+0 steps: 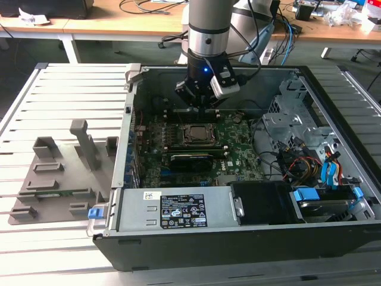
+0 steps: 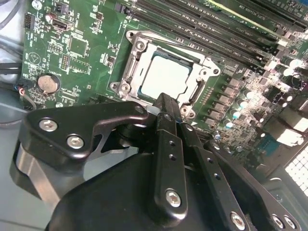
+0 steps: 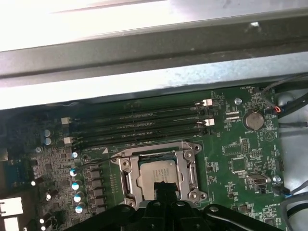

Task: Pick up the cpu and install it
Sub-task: 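Install the first cpu locking lever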

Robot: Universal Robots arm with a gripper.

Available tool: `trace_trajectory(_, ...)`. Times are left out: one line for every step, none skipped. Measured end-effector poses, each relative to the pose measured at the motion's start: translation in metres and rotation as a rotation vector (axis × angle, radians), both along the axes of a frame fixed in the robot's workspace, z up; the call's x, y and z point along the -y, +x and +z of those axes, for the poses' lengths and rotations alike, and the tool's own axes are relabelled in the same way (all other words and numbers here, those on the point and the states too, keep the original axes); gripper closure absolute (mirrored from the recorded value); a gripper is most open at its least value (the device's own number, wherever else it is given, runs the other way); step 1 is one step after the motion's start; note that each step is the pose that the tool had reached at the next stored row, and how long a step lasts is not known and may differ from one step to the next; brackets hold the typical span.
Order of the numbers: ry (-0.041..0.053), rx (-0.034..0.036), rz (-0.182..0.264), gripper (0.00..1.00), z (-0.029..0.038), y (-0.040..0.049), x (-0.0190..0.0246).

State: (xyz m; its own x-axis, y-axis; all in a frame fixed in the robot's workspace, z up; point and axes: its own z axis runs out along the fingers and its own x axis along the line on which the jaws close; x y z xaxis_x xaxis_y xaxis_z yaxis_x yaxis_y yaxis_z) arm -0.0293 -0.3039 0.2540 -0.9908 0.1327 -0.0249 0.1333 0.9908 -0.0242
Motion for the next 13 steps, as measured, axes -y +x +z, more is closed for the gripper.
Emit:
trace_trajectory(0.0,0.0,0.008,0.89,0.0,0.0,0.0)
trace_trajectory(0.0,0.0,0.017,0.89,0.0,0.0,0.0)
trace_trajectory(0.0,0.0,0.027,0.89,0.0,0.0,0.0)
trace_trajectory(0.0,0.0,0.036,0.89,0.0,0.0,0.0)
trace_trajectory(0.0001,0.0,0.048,0.89,0.0,0.0,0.0)
trace_trajectory(0.0001,0.0,0.061,0.89,0.0,0.0,0.0)
trace_trajectory(-0.0004,0.0,0.08,0.89,0.0,0.0,0.0)
trace_trajectory(-0.0005,0.0,0.094,0.89,0.0,0.0,0.0)
trace_trajectory(-0.0011,0.0,0.105,0.89,0.0,0.0,0.0)
trace_trajectory(-0.0021,-0.0001,0.116,0.89,0.0001,0.0,0.0)
trace_trajectory(-0.0024,-0.0002,0.129,0.89,0.0,0.0,0.0)
trace_trajectory(-0.0023,0.0,0.146,0.89,0.0,0.0,0.0)
trace_trajectory(-0.0022,0.0,0.16,0.89,0.0,0.0,0.0)
